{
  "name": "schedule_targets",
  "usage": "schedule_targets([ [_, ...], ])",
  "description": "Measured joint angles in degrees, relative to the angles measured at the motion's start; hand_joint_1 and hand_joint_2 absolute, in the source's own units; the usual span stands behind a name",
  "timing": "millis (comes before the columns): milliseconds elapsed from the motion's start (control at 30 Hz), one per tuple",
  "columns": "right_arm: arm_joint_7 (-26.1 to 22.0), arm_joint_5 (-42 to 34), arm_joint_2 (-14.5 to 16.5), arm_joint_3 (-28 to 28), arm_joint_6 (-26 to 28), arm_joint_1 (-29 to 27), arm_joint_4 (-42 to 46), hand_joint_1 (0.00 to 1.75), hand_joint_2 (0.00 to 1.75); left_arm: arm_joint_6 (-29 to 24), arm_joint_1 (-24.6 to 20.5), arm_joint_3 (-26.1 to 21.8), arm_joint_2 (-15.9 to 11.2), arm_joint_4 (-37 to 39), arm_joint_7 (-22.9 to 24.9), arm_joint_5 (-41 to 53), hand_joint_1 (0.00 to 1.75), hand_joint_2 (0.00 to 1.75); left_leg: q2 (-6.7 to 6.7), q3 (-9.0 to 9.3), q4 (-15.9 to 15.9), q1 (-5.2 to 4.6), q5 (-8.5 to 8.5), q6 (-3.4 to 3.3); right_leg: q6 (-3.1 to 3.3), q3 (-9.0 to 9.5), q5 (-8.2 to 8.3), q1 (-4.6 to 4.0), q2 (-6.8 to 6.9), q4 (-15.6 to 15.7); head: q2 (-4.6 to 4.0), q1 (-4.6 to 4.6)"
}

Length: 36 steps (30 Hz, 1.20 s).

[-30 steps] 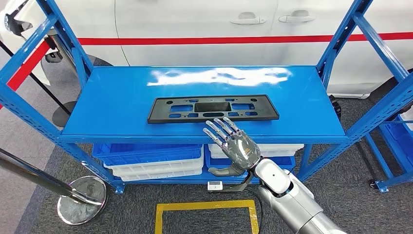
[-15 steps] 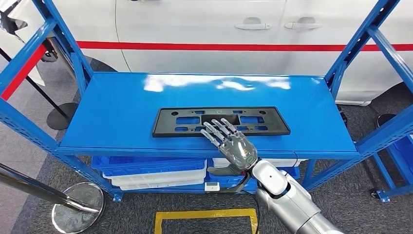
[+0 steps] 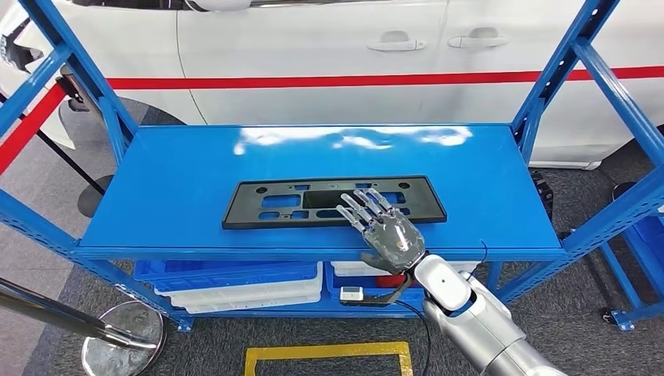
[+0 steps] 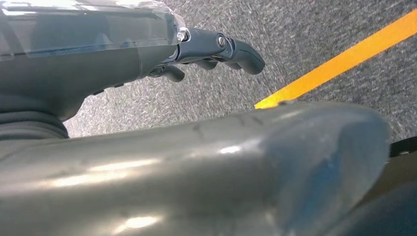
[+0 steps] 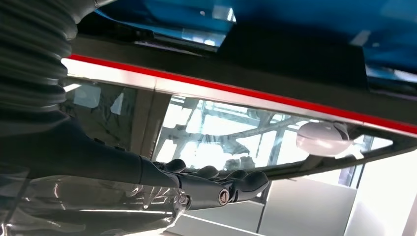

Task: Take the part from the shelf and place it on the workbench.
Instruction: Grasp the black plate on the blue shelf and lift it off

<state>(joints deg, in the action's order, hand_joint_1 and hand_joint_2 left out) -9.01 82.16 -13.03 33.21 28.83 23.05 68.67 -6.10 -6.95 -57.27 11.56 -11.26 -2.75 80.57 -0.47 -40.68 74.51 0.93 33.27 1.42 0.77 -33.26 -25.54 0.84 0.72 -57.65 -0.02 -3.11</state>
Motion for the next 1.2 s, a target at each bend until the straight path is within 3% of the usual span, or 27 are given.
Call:
schedule_targets([
  [33, 0.2, 0.3, 0.0, 0.0, -0.3, 0.1, -0.3, 0.00, 1.75, 0.1, 0.0, 0.0, 0.0, 0.0, 0.0, 0.1, 0.00, 0.00, 0.00, 0.17, -0.6, -0.03, -1.04, -0.16, 0.03, 0.09, -0.05, -0.13, -0.01, 0.0, 0.00, 0.01],
  [67, 0.5, 0.7, 0.0, -0.1, -0.6, 0.3, -0.5, 0.00, 1.75, 0.2, 0.0, 0.0, 0.0, 0.0, 0.0, 0.1, 0.00, 0.00, 0.00, 1.36, -3.4, -0.08, -2.94, -0.43, 0.03, 0.23, -0.12, -0.23, -0.04, 0.0, 0.00, 0.00],
  [133, 1.4, 1.8, 0.0, -0.5, -1.1, 1.1, -1.1, 0.00, 1.75, 0.3, -0.2, 0.0, 0.0, 0.0, 0.0, 0.2, 0.00, 0.00, -0.01, 5.09, -11.5, -0.37, -6.74, -1.17, -0.18, 0.43, -0.30, -0.45, -0.12, -0.1, 0.00, -0.01],
  [200, 2.3, 3.3, -0.1, -0.9, -1.5, 2.1, -1.8, 0.00, 1.75, 0.3, -0.3, 0.0, 0.0, 0.0, -0.1, 0.3, 0.00, 0.00, -0.02, 7.00, -15.9, -0.69, -8.10, -1.72, -0.68, 0.39, -0.40, -0.62, -0.18, -0.2, 0.00, 0.00],
  [333, 5.2, 6.8, 0.1, -1.5, -2.1, 3.3, -3.9, 0.00, 1.75, 0.3, -0.4, 0.0, 0.0, 0.0, -0.1, 0.3, 0.00, 0.00, -0.10, 7.22, -16.9, -0.63, -8.52, -2.84, -1.98, -0.01, -1.20, -0.41, -0.13, -1.1, 0.00, 0.01],
  [400, 7.1, 7.4, 0.6, -1.4, -2.4, 4.0, -5.3, 0.00, 1.75, 0.3, -0.5, 0.0, 0.1, 0.0, -0.1, 0.3, 0.00, 0.00, -0.06, 7.36, -17.3, -0.48, -8.78, -3.28, -2.54, -2.33, -4.16, -0.13, -0.25, -6.2, 0.00, 0.01],
  [467, 8.8, 7.6, 1.0, -1.1, -2.8, 4.5, -6.8, 0.00, 1.75, 0.3, -0.5, 0.0, 0.1, 0.0, -0.1, 0.2, 0.00, 0.00, -0.06, 7.32, -17.3, -0.49, -8.77, -3.38, -2.99, -6.04, -7.33, 0.02, -0.32, -13.8, 0.00, 0.01],
  [500, 9.5, 7.6, 1.1, -0.8, -2.9, 4.6, -7.5, 0.00, 1.75, 0.3, -0.5, 0.0, 0.1, 0.0, -0.1, 0.2, 0.00, 0.00, -0.10, 7.32, -17.3, -0.49, -8.73, -3.39, -3.14, -7.24, -7.66, 0.12, -0.32, -16.0, 0.00, 0.01],
  [533, 10.1, 7.6, 1.1, -0.6, -3.0, 4.7, -8.1, 0.00, 1.75, 0.3, -0.5, 0.0, 0.1, 0.0, -0.1, 0.2, 0.00, 0.00, -0.16, 7.35, -17.2, -0.49, -8.68, -3.35, -3.22, -7.45, -6.87, 0.21, -0.32, -16.1, 0.00, 0.01],
  [600, 11.1, 7.7, 1.2, -0.1, -3.4, 5.1, -8.9, 0.00, 1.75, 0.4, -0.5, 0.0, 0.1, 0.0, -0.1, 0.2, 0.00, 0.00, -0.30, 7.50, -17.0, -0.48, -8.44, -3.13, -3.09, -4.72, -2.66, 0.40, -0.24, -9.8, 0.00, 0.01],
  [667, 12.0, 7.7, 1.2, 0.3, -4.2, 5.8, -9.5, 0.00, 1.75, 0.4, -0.5, 0.0, 0.2, 0.0, -0.1, 0.3, 0.00, 0.00, -0.34, 7.41, -16.7, -0.68, -8.14, -2.69, -2.60, -1.48, 0.03, 0.22, -0.06, -2.8, 0.00, 0.00],
  [700, 12.3, 7.7, 1.3, 0.5, -4.5, 6.0, -9.8, 0.00, 1.75, 0.5, -0.5, 0.0, 0.2, 0.0, -0.1, 0.3, 0.00, 0.00, -0.33, 7.28, -16.6, -0.75, -8.06, -2.43, -2.33, -0.80, 0.28, 0.06, -0.02, -1.1, 0.00, 0.00],
  [833, 12.4, 7.7, 1.3, 1.3, -5.9, 6.8, -10.2, 0.02, 1.75, 0.7, -0.6, 0.0, 0.2, 0.0, -0.1, 0.3, 0.00, 0.00, -0.13, 7.05, -15.8, -0.74, -7.28, -1.26, -1.03, -0.42, 0.08, 0.11, -0.09, -0.2, 0.00, 0.00],
  [867, 12.1, 7.7, 1.3, 1.5, -6.5, 7.0, -10.3, 0.12, 1.75, 0.7, -0.6, 0.0, 0.2, 0.0, -0.1, 0.3, 0.00, 0.00, -0.08, 6.38, -14.0, -0.72, -6.11, -1.00, -0.68, -0.20, 0.12, 0.25, 0.00, 0.0, 0.00, -0.01],
  [933, 11.0, 7.7, 1.3, 1.7, -7.9, 7.2, -10.4, 0.32, 1.75, 0.9, -0.6, 0.1, 0.2, 0.0, 0.0, 0.3, 0.00, 0.00, -0.01, 3.29, -7.1, -0.64, -2.50, -0.60, -0.18, 0.06, 0.03, 0.25, 0.20, 0.1, 0.00, -0.02],
  [1000, 10.3, 7.7, 1.3, 1.7, -8.7, 7.2, -10.6, 0.90, 1.75, 1.0, -0.5, 0.1, 0.2, 0.0, 0.0, 0.3, 0.00, 0.00, 0.00, 0.06, -0.4, -0.55, -0.16, -0.34, -0.06, 0.14, -0.05, 0.18, 0.26, 0.1, 0.00, -0.02],
  [1033, 10.1, 7.7, 1.3, 1.8, -8.9, 7.2, -10.6, 1.20, 1.75, 1.1, -0.4, 0.1, 0.2, 0.0, 0.1, 0.3, 0.00, 0.00, 0.01, -0.35, 0.2, -0.48, -0.54, -0.27, -0.07, 0.20, -0.07, 0.16, 0.23, 0.1, 0.00, -0.02],
  [1067, 10.0, 7.7, 1.3, 1.8, -9.0, 7.2, -10.7, 1.51, 1.75, 1.1, -0.4, 0.1, 0.2, 0.0, 0.1, 0.3, 0.00, 0.00, 0.02, 0.44, -1.6, -0.40, -2.03, -0.27, -0.12, 0.29, -0.10, 0.17, 0.18, 0.1, 0.00, -0.02],
  [1100, 9.7, 7.7, 1.3, 1.8, -9.2, 7.1, -10.8, 1.64, 1.75, 1.1, -0.4, 0.1, 0.2, 0.0, 0.1, 0.3, 0.00, 0.00, 0.02, 2.16, -5.3, -0.31, -4.18, -0.31, -0.23, 0.39, -0.18, 0.18, 0.13, 0.0, 0.00, -0.02],
  [1167, 9.0, 7.7, 1.3, 1.8, -9.8, 7.2, -11.0, 1.69, 1.75, 1.1, -0.5, 0.1, 0.2, 0.0, 0.1, 0.3, 0.00, 0.00, -0.07, 5.75, -13.0, -0.28, -7.24, -0.67, -0.67, 0.39, -0.42, 0.06, 0.00, -0.3, 0.00, -0.02],
  [1200, 8.4, 7.7, 1.2, 1.8, -10.0, 7.2, -11.2, 1.70, 1.75, 1.1, -0.6, 0.1, 0.2, 0.0, 0.1, 0.3, 0.00, 0.00, -0.12, 6.68, -15.1, -0.33, -7.82, -0.95, -0.97, 0.31, -0.49, -0.03, -0.05, -0.4, 0.00, -0.01],
])
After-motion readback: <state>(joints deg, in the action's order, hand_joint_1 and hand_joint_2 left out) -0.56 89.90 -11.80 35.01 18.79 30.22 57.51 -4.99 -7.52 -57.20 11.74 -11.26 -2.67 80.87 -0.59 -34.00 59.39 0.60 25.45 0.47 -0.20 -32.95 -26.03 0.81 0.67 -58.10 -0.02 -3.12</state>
